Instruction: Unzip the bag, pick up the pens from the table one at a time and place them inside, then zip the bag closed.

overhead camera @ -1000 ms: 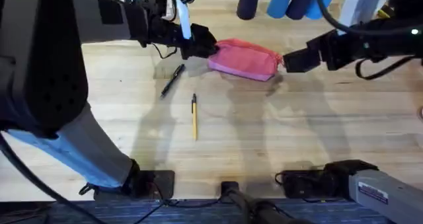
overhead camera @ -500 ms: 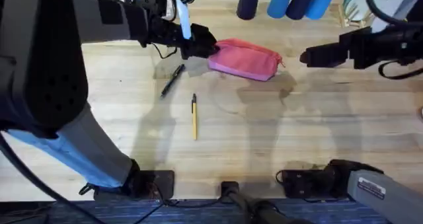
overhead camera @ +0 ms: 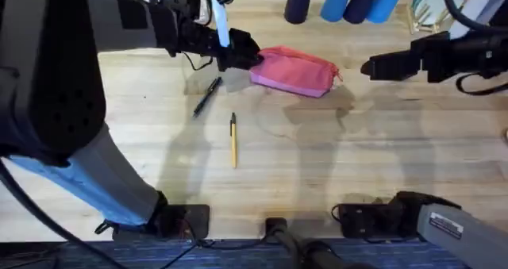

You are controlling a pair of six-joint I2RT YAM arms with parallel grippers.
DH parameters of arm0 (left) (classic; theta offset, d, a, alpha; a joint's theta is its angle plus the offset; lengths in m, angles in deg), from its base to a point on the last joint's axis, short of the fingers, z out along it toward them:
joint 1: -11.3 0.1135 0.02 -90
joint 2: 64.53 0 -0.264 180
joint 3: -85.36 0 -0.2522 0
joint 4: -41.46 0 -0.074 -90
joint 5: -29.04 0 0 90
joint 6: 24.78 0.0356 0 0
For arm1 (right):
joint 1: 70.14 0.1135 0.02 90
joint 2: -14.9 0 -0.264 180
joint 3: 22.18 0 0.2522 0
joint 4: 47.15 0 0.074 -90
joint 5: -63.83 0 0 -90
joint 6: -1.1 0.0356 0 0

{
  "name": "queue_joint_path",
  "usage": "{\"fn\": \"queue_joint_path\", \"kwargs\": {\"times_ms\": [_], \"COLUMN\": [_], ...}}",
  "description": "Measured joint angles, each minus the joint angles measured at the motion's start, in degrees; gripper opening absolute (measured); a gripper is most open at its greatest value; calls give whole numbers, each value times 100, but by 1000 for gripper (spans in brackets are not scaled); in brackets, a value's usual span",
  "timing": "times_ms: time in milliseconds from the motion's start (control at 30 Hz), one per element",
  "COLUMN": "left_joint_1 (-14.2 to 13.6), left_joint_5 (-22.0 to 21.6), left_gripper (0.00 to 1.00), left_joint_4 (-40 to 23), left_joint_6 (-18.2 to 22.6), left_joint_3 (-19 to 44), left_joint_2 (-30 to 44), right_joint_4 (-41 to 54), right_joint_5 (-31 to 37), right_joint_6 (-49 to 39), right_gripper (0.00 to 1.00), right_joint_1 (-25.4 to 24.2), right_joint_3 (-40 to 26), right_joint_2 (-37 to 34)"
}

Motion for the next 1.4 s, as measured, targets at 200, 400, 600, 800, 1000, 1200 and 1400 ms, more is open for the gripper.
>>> {"fn": "queue_joint_path", "kwargs": {"times_ms": [200, 400, 600, 800, 1000, 1200, 1400], "left_joint_1": [0, 0, 0, 0, 0, 0, 0], "left_joint_5": [0, -1, -1, 1, -1, -1, -1], "left_gripper": [42, 42, 42, 42, 42, 43, 42], "left_joint_4": [2, 0, 0, 0, 0, 1, 0], "left_joint_6": [0, 0, 0, 0, 0, 0, 0], "left_joint_3": [0, 0, 0, 0, 0, 0, 0], "left_joint_2": [-1, -1, -1, -1, -1, -1, 1], "right_joint_4": [-4, -17, -57, -415, -871, -1160, -1346], "right_joint_5": [-1, -1, -3, -12, -25, -38, -41], "right_joint_6": [-1, -1, -1, -1, -1, -14, -19], "right_gripper": [996, 996, 996, 996, 996, 996, 996], "right_joint_1": [0, 0, 2, 103, 345, 452, 528], "right_joint_3": [-3, -11, -11, -11, -11, -11, -11], "right_joint_2": [-58, -502, -905, -1274, -1634, -1995, -2379]}}
